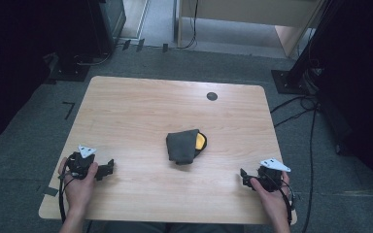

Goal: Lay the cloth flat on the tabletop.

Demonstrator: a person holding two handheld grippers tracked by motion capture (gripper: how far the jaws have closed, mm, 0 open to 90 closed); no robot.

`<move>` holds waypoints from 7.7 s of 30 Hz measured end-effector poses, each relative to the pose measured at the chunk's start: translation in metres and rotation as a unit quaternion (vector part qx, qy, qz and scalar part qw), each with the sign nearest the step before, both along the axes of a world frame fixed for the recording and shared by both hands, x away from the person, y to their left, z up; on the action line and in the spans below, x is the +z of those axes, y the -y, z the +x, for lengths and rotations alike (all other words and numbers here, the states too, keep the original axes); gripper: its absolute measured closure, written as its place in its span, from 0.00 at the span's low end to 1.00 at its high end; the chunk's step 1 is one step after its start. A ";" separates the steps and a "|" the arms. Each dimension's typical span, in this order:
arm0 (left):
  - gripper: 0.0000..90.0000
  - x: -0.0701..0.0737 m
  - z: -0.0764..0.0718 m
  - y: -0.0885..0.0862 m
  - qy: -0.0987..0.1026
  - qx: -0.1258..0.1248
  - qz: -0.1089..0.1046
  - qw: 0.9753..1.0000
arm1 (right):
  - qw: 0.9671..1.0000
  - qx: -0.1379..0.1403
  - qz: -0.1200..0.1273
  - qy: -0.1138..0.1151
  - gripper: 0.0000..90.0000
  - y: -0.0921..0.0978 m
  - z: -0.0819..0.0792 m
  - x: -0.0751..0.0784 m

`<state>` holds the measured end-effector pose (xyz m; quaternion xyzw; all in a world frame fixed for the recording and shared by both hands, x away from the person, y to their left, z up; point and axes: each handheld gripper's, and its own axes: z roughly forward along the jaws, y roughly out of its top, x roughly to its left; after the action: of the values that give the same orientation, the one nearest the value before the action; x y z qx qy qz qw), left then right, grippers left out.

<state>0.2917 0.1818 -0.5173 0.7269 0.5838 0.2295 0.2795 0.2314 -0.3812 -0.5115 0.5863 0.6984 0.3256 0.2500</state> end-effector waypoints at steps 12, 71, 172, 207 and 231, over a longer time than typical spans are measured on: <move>0.00 0.045 0.025 0.038 0.036 -0.058 -0.035 0.997 | 0.995 0.042 0.045 0.078 0.26 -0.067 0.027 0.048; 0.91 0.052 -0.005 0.102 0.089 -0.224 -0.158 0.957 | 0.985 0.087 0.107 0.102 0.70 -0.156 0.037 0.043; 0.52 0.022 0.038 0.124 0.025 -0.114 -0.127 0.985 | 0.956 0.285 0.071 0.014 0.45 -0.223 0.031 0.017; 0.91 0.011 0.055 0.103 0.029 -0.114 -0.074 0.990 | 0.966 0.258 -0.017 0.004 0.68 -0.258 0.015 -0.004; 0.94 0.008 0.061 0.061 0.020 -0.106 -0.045 0.993 | 0.983 -0.106 0.102 0.112 0.80 -0.019 0.075 0.060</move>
<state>0.3531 0.1212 -0.5098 0.7667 0.5074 0.1862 0.3463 0.3063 -0.3620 -0.4517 0.6389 0.5633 0.4305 0.2987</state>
